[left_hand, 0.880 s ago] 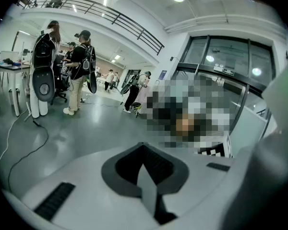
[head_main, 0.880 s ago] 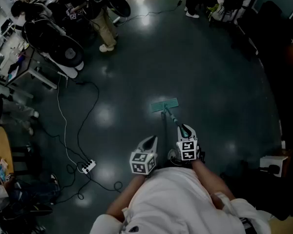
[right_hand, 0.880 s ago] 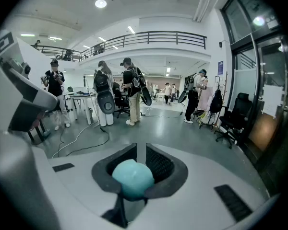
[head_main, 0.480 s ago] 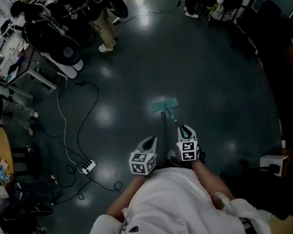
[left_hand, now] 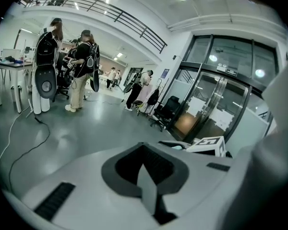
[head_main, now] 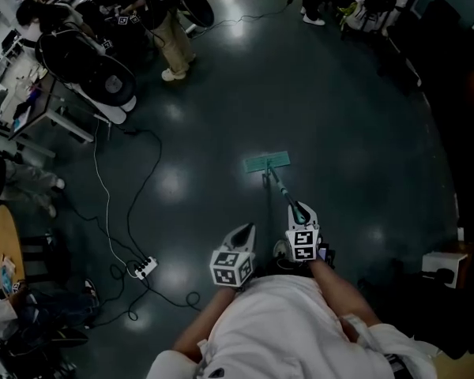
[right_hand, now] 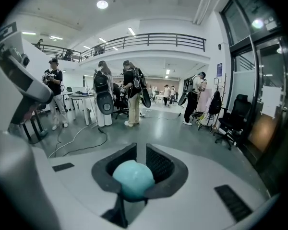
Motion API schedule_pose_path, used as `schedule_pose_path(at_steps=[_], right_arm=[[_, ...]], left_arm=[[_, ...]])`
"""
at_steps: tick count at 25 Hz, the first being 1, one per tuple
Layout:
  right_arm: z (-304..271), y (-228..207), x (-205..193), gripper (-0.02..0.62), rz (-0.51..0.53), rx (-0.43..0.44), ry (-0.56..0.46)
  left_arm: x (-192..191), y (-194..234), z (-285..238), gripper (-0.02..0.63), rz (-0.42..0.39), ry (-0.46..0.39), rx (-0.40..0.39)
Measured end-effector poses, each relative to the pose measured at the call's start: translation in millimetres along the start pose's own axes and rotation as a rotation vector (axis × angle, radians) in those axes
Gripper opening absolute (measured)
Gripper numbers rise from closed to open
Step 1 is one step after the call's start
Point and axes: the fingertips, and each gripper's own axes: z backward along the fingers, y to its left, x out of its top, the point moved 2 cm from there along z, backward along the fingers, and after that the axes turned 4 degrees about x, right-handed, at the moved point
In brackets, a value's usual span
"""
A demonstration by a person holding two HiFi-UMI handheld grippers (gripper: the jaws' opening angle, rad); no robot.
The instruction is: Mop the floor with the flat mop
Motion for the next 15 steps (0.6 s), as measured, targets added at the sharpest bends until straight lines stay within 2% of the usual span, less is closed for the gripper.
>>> schedule_pose_path(at_steps=[7, 15], right_arm=[[-57.5, -10.4, 19.7, 0.066, 0.008, -0.001, -0.026], [-142.2, -50.2, 42.3, 0.066, 0.051, 0.016, -0.017]], left_arm=[[-3.7, 8.7, -1.1, 0.005, 0.028, 0.039, 0.019], [-2.0, 10.6, -15.0, 0.005, 0.055, 0.053, 0.055]])
